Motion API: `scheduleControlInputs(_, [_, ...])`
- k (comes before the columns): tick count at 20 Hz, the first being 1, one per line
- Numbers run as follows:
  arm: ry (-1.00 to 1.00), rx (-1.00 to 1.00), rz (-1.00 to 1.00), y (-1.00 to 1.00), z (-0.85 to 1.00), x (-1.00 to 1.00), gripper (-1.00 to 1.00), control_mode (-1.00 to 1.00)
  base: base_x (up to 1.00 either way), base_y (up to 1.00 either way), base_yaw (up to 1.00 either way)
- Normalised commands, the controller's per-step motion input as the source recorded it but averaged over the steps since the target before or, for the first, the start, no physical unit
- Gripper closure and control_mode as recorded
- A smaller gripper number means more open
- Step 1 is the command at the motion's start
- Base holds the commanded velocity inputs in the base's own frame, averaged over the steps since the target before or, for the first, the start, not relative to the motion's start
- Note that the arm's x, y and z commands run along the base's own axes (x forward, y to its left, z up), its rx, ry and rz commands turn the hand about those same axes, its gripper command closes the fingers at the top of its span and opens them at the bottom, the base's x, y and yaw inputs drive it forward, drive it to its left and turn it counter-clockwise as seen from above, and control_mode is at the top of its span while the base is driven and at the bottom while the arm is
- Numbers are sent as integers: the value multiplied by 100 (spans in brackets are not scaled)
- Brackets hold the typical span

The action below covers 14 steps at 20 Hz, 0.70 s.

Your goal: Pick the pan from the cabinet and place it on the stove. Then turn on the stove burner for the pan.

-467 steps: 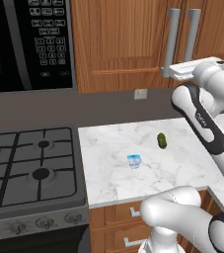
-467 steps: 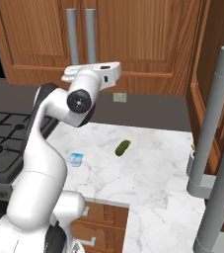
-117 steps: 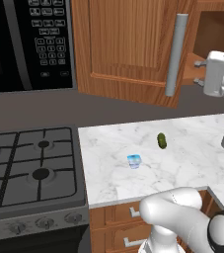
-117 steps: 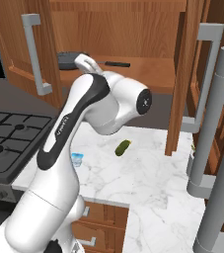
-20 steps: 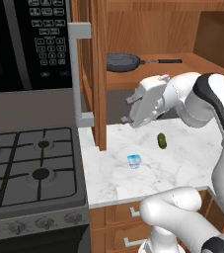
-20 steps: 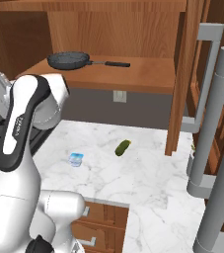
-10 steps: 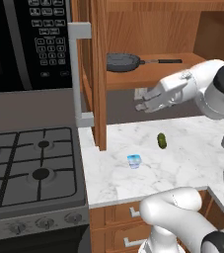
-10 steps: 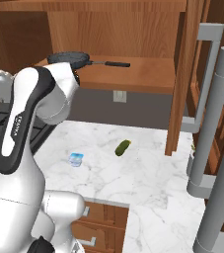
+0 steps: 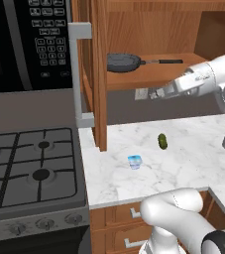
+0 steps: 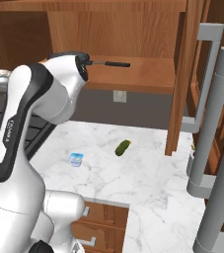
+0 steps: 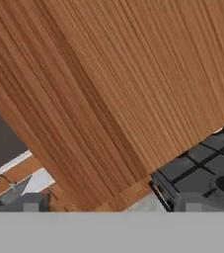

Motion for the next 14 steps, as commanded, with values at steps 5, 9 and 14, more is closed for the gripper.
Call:
scheduleControlInputs(5, [-18, -2, -9, -27, 6, 25, -100, -100, 0, 0, 0])
scheduleControlInputs(9, [-18, -4, -5, -30, 9, 38, -100, -100, 0, 0, 0])
scheduleControlInputs(14, [-19, -7, -4, -27, 12, 41, -100, -100, 0, 0, 0])
